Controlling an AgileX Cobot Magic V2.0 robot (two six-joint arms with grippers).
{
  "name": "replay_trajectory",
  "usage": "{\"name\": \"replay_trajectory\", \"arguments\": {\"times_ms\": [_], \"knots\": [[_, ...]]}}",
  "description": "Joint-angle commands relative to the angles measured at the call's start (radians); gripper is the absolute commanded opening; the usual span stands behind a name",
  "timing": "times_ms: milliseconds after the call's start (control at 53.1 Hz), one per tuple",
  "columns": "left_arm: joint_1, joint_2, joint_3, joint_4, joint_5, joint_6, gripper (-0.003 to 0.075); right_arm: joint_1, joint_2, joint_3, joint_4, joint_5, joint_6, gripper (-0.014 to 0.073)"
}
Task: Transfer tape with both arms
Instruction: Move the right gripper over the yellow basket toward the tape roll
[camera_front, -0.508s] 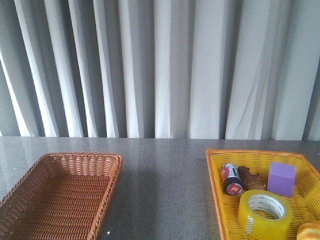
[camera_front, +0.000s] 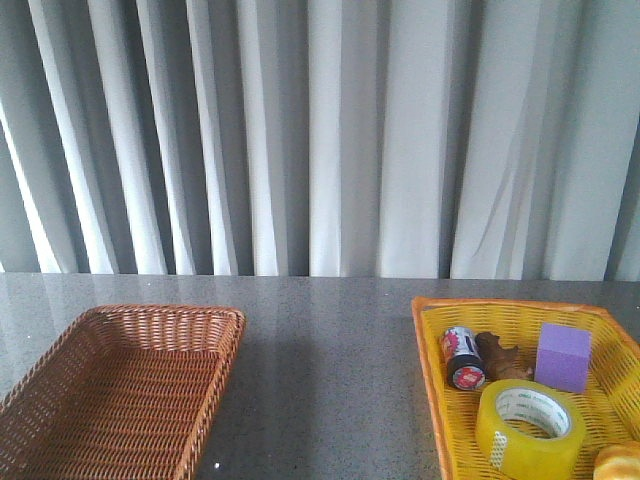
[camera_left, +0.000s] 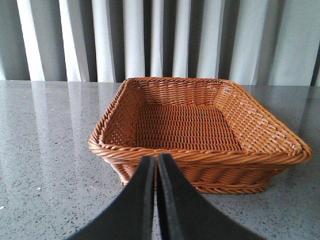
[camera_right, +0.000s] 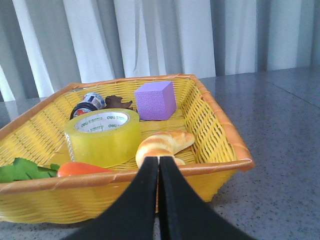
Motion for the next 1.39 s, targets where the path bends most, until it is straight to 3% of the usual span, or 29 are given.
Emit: {"name": "replay_trajectory", "arguments": {"times_ms": [0,659,1017,1224,1374], "knots": [[0.0,-0.007,-0.03,0.0,-0.076,-0.01,-0.0006,-0.008,0.005,0.008,-0.004,-0.073,-0.002,-0.0005],[0.0,-0.007,-0.03,0.0,-0.076,-0.01,-0.0006,-0.008,0.005,0.008,-0.004,-0.086,-0.004,-0.0005],[0.0,-0.007,-0.03,0.0,-0.076,-0.01,-0.0006,-0.008,0.005,-0.005,0.152,-0.269,0.063,-0.0005],[0.0,-0.007,-0.03,0.0,-0.076,-0.01,-0.0006,-0.008,0.083,-0.211,0.126,-0.064,0.025,0.0035],[0.0,-0.007,-0.03,0.0,-0.076,-0.01,-0.0006,-0.008,0.259,-0.411,0.093,0.0,-0.042,0.0166]]}}
